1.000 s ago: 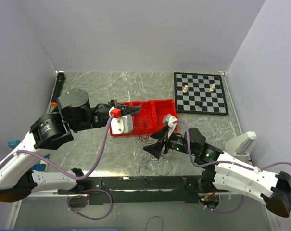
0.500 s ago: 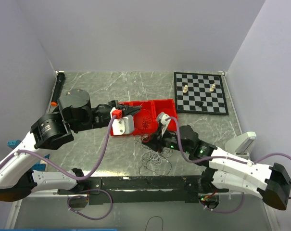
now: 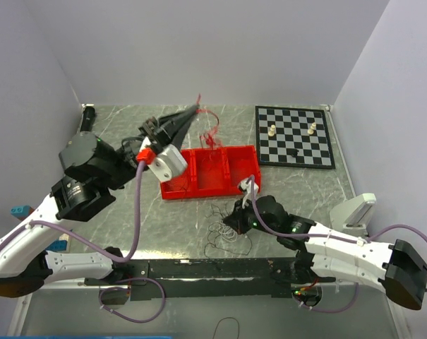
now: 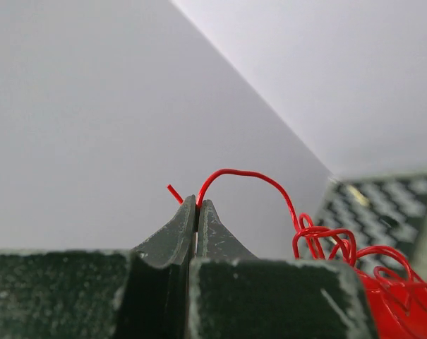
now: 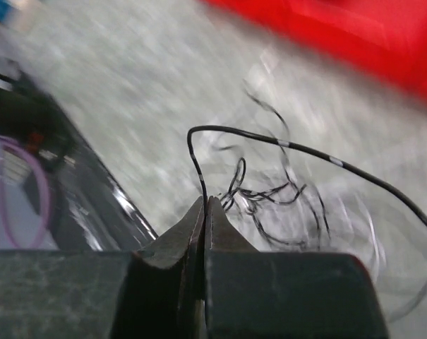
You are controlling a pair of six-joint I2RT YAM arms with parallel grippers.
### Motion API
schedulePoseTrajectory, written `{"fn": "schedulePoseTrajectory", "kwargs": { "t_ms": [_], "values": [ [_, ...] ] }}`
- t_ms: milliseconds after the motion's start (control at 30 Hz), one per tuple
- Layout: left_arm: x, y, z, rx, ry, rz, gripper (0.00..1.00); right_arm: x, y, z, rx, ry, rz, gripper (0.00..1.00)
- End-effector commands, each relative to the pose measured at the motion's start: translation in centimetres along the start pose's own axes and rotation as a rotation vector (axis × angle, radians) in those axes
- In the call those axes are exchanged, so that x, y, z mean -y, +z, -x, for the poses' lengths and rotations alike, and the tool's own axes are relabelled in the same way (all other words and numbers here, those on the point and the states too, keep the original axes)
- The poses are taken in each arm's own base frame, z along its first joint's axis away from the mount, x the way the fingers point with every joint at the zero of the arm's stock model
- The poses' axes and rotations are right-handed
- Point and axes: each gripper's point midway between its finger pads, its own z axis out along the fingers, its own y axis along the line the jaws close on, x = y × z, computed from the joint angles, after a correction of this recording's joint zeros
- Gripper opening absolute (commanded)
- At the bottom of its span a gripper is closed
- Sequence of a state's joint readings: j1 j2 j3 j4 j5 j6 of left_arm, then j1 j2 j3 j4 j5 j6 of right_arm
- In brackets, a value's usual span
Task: Untangle the cables
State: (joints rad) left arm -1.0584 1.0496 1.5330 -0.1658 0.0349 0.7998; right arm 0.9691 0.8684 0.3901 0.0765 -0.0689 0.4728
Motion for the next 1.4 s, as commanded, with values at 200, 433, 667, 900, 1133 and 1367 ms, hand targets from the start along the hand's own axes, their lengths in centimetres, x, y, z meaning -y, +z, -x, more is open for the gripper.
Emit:
{"fn": "schedulePoseTrajectory", "kwargs": {
  "t_ms": [200,433,667,900,1133,1367],
  "values": [
    [-3.3,1.1,2.1,0.051,0.012,0.114,0.01,3.0,-1.8,-2.5,-0.044,0.119,-0.170,0.00],
    [0.9,0.8,-4.2,-0.126,-0.048,0.090,0.01,1.4,-3.5,2.3,0.088,0.075,-0.141,0.00],
    [3.0,-1.9,-13.9,-0.362,-0.147,0.138,0.01,-1.0,-5.3,6.0,0.207,0.055,-0.048,0.00],
    [3.2,-6.5,-26.7,-0.713,-0.328,0.181,0.01,-2.2,-6.5,8.4,0.267,0.029,-0.021,0.00],
    [8.1,-9.4,-32.4,-0.842,-0.281,0.113,0.01,-2.2,-6.1,8.6,0.269,0.040,-0.022,0.00],
    [11.4,-10.5,-37.7,-0.981,-0.310,0.060,0.01,-2.5,-6.7,9.4,0.295,0.041,-0.023,0.00]
  ]
}}
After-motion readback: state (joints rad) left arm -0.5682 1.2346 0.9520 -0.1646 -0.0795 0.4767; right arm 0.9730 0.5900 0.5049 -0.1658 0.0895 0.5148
